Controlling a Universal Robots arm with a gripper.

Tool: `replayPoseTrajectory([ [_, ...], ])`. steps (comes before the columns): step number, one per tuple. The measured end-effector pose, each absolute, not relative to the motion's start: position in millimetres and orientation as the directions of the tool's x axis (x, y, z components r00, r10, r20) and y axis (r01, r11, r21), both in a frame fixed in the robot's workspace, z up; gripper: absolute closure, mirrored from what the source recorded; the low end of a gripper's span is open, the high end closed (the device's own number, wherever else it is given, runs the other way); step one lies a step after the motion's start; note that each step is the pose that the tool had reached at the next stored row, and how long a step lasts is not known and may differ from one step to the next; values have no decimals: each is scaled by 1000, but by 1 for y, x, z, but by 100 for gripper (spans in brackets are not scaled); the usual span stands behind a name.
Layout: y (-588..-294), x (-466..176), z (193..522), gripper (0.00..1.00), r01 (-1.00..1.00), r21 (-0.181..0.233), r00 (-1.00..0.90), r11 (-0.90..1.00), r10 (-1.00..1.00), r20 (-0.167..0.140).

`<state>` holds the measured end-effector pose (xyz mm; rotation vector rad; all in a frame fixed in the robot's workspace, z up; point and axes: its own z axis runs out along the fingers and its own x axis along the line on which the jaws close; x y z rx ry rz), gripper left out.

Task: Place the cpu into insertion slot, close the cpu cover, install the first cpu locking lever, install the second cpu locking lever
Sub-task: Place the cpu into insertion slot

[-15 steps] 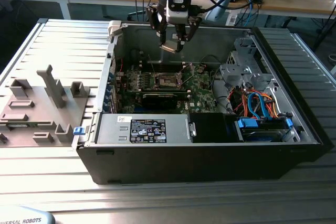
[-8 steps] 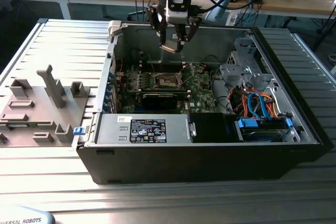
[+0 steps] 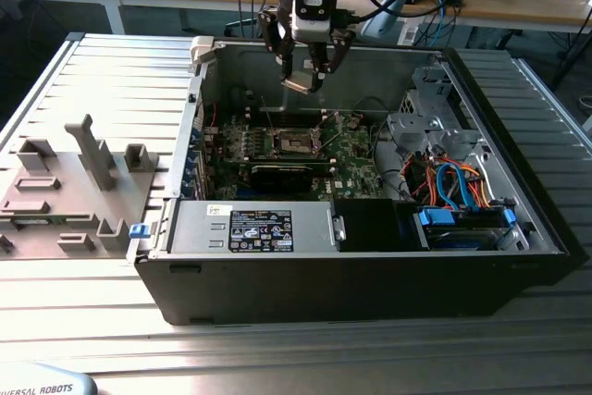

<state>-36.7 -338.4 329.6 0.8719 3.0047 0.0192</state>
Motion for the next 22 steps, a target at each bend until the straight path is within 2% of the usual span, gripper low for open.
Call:
replayPoseTrajectory([
  [22,-338,-37,329,46,557,15,-830,830,558,-9],
])
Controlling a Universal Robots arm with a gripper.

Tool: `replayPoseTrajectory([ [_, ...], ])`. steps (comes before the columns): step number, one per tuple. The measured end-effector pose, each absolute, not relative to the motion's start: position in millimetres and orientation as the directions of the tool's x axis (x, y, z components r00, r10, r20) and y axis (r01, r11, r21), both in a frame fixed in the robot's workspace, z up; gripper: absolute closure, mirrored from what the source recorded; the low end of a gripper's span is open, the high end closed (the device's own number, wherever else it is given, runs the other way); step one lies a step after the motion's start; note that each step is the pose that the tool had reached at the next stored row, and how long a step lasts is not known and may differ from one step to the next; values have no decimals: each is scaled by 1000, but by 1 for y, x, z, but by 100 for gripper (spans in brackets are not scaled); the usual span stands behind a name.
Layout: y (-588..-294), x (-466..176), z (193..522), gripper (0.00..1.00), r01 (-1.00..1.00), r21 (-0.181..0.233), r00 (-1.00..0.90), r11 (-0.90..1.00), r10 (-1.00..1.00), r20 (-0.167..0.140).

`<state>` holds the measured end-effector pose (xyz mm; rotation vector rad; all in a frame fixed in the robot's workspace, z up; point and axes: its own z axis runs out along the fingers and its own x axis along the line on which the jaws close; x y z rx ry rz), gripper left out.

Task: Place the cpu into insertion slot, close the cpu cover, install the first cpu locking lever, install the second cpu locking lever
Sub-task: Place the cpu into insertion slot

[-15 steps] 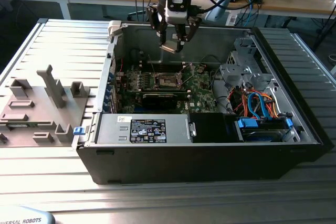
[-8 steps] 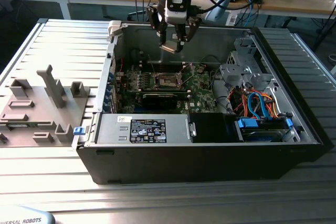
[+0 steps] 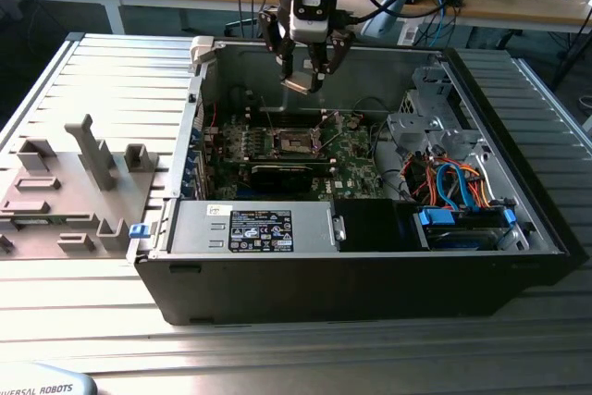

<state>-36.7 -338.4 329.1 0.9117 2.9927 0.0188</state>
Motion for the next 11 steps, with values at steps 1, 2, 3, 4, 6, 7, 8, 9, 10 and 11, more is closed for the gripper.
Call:
replayPoseTrajectory([
  [1,-338,-37,329,46,558,15,-830,830,558,-9],
  [2,-338,-37,329,46,559,15,-829,829,559,-9],
  [3,-338,-37,329,46,560,15,-828,828,560,-9],
  [4,-338,-37,329,46,561,15,-828,828,561,-9],
  [6,-338,-37,329,46,563,15,-826,826,563,-9],
  [7,-338,-37,329,46,563,15,-826,826,564,-9],
  [8,-338,-37,329,46,565,15,-825,825,565,-9],
  [9,-338,-37,329,46,565,15,-825,825,565,-9],
  [10,-338,-37,329,46,566,15,-824,824,567,-9],
  [11,-338,-37,329,46,567,15,-823,823,567,-9],
])
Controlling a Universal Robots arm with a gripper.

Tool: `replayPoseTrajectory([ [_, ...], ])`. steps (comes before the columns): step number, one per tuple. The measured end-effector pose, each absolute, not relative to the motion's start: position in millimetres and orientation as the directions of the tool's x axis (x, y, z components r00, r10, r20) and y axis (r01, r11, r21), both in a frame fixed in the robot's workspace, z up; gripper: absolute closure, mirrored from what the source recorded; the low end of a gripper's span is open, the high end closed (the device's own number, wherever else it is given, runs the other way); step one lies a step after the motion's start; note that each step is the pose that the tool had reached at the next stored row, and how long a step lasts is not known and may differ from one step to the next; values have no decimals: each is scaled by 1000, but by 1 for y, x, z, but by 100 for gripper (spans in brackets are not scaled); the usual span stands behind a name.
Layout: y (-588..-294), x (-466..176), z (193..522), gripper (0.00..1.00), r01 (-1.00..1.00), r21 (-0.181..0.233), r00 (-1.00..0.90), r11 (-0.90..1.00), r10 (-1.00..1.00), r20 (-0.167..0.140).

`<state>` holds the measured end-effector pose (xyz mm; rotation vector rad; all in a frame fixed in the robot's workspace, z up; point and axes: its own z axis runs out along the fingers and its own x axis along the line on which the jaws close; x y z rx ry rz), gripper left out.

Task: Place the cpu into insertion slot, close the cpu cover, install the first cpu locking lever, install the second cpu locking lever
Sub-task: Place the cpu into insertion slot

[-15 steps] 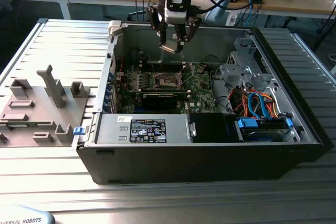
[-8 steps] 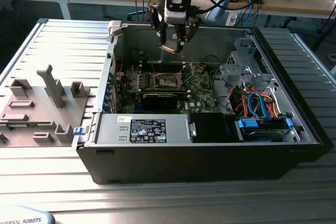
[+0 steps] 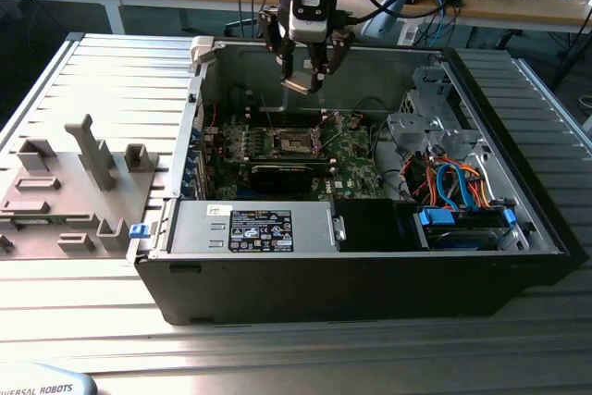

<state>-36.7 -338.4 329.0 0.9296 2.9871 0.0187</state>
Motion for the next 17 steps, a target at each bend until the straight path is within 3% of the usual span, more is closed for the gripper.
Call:
replayPoseTrajectory([
  [17,-338,-37,329,46,584,15,-812,812,584,-9],
])
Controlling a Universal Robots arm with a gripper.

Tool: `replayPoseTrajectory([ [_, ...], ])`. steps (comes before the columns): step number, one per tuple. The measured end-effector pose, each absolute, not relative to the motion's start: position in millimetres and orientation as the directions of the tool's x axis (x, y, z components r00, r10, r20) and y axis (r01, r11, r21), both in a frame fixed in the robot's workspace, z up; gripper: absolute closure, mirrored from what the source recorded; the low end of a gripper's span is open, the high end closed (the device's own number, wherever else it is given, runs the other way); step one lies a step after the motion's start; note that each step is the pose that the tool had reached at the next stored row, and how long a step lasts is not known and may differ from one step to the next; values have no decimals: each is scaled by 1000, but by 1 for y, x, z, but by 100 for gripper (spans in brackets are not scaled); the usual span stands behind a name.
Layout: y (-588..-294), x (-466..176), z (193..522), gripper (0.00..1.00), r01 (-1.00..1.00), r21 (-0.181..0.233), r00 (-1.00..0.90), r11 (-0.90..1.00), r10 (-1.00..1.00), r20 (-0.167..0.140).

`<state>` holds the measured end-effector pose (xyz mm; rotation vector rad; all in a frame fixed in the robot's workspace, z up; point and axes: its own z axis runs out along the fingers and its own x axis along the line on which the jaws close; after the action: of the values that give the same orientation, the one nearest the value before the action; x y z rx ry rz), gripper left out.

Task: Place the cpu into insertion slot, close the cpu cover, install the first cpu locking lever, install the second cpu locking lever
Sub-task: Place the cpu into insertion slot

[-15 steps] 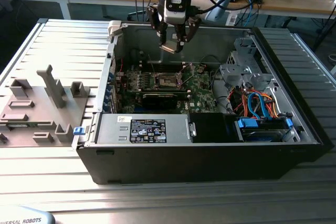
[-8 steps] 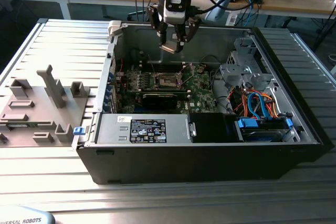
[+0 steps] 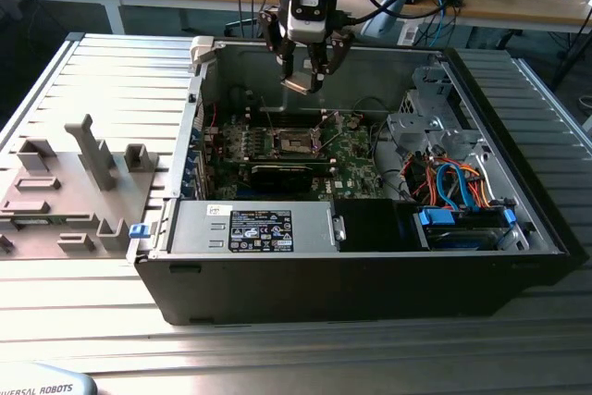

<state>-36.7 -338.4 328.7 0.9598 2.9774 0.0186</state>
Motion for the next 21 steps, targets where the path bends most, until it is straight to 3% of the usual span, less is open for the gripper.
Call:
replayPoseTrajectory([
  [21,-338,-37,328,46,601,15,-799,799,601,-9],
])
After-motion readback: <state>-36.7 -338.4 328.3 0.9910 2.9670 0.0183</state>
